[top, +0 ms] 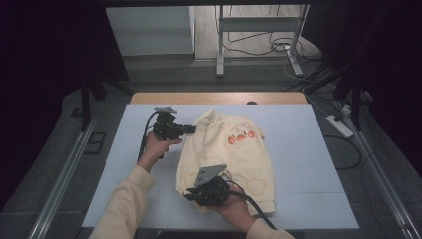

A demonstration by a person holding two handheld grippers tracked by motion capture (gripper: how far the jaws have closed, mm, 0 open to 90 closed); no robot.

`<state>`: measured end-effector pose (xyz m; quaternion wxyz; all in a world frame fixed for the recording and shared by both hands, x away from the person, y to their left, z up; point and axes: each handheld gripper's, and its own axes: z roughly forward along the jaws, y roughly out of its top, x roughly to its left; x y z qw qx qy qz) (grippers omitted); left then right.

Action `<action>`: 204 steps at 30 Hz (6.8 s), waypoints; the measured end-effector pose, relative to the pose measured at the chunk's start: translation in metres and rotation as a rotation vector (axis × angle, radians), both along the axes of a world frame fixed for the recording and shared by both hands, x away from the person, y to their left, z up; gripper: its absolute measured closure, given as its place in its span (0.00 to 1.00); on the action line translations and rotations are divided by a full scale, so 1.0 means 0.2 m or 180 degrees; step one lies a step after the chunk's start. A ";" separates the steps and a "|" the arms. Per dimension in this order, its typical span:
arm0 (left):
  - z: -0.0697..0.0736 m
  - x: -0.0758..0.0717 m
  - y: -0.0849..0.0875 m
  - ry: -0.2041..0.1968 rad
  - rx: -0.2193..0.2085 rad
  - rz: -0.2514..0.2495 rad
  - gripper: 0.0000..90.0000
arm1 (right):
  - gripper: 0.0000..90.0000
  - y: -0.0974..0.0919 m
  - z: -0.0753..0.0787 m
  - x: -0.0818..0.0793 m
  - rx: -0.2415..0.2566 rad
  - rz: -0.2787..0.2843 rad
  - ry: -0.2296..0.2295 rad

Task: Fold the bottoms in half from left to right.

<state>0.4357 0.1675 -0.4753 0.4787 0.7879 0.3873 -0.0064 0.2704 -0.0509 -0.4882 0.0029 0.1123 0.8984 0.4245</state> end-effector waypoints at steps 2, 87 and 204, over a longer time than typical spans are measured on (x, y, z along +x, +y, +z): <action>0.01 0.00 0.00 -0.0015 -0.0032 -0.0004 0.95 | 0.89 0.00 0.01 0.00 0.0028 0.0004 -0.0010; 0.23 -0.10 0.22 -0.0283 -0.0452 0.0200 0.95 | 0.90 0.08 0.20 -0.04 0.0575 0.0182 -0.0126; 0.06 -0.05 -0.21 -0.0338 -0.0183 0.0065 0.95 | 0.91 -0.59 0.13 -0.03 0.0309 -0.0688 -0.0036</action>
